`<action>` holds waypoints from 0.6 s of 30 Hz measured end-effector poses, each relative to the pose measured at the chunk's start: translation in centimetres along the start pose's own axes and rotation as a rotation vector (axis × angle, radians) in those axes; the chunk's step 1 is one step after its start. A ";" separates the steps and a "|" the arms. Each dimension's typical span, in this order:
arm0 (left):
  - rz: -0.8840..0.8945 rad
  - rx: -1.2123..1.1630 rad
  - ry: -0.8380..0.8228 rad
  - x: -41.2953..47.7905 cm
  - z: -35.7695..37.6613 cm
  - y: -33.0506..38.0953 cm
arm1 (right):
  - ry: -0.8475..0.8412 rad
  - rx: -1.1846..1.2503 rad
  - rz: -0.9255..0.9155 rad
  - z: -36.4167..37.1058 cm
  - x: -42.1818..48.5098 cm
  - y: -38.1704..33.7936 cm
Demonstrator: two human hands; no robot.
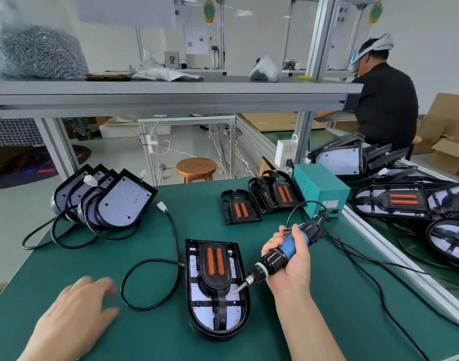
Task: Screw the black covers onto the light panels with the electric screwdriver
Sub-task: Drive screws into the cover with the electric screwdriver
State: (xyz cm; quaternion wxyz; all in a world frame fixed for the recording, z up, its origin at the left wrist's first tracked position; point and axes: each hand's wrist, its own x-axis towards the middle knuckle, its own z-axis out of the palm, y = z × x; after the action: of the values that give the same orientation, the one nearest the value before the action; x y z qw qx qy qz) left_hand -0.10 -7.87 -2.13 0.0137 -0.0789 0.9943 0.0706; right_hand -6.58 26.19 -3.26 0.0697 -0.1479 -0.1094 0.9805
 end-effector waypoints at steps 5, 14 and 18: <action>0.018 0.004 -0.036 -0.1 1.1 -0.6 | 0.012 0.004 0.039 -0.6 0.3 0.4; -0.051 -0.081 0.021 0.2 1.4 -0.4 | 0.024 0.018 0.029 -1.0 0.1 0.1; -0.117 -0.159 0.108 0.3 1.6 0.0 | 0.013 0.017 0.034 -1.0 0.1 0.2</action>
State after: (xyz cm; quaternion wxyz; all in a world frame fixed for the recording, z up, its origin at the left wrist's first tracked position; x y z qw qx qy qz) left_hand -0.38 -7.66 -3.74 -0.0419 -0.1411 0.9786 0.1439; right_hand -6.37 26.18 -4.29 0.0551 -0.1557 -0.0979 0.9814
